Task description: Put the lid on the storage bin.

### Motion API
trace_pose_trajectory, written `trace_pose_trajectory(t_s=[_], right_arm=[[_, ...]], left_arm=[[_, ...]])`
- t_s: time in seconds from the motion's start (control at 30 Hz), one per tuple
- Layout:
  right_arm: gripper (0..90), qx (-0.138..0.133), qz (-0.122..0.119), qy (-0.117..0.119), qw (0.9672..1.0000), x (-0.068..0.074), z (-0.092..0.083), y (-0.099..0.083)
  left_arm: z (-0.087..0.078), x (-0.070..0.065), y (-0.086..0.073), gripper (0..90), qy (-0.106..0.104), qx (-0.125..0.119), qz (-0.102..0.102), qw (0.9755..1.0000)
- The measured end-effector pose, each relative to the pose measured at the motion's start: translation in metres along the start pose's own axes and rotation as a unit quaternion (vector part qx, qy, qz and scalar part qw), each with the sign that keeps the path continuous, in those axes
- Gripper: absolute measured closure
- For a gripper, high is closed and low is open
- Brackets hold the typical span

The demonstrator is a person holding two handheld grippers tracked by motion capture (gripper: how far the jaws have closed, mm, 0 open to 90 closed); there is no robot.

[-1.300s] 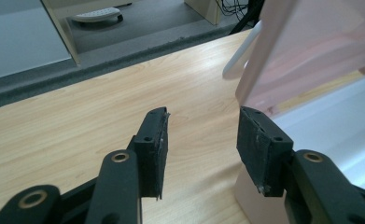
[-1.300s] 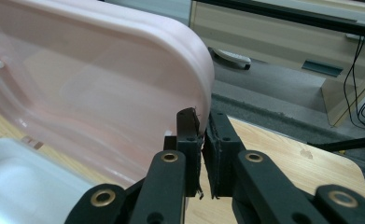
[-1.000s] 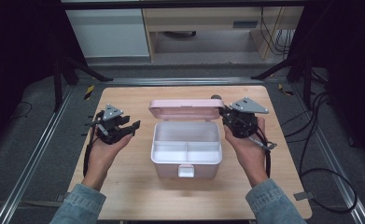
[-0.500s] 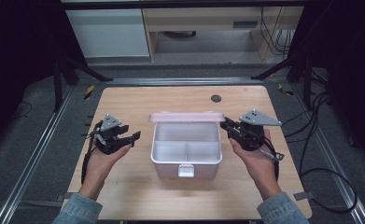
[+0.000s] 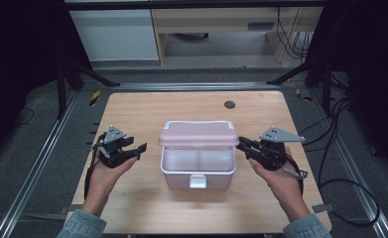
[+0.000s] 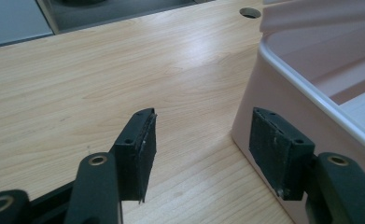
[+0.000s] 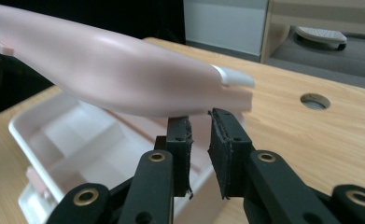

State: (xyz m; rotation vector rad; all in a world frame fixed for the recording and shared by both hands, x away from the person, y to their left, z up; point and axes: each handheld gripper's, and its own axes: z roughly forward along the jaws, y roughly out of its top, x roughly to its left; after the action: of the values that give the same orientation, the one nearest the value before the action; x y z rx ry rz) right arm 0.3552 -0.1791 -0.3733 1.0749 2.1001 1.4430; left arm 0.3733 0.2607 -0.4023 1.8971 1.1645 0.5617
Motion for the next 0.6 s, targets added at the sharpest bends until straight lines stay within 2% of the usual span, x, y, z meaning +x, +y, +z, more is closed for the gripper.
trace_pose_trajectory(t_s=[0.13,0.3,0.43,0.6], right_arm=[[75.5,0.002,0.012,-0.01,0.9999,-0.007,-0.011,-0.008],[70.5,0.007,0.019,-0.04,0.999,-0.022,-0.016,-0.015],[54.9,0.015,0.022,-0.081,0.9964,-0.034,-0.01,-0.021],[37.2,0.03,0.024,-0.129,0.9909,-0.051,0.004,-0.038]], left_arm=[[-0.001,0.002,0.0,40.5,0.005,-0.001,-0.001,1.0],[0.003,0.003,0.0,34.2,0.026,0.003,0.008,0.9996],[0.01,0.008,-0.004,27.4,0.056,0.014,0.024,0.998],[0.024,0.023,-0.018,17.5,0.074,0.031,0.01,0.9967]])
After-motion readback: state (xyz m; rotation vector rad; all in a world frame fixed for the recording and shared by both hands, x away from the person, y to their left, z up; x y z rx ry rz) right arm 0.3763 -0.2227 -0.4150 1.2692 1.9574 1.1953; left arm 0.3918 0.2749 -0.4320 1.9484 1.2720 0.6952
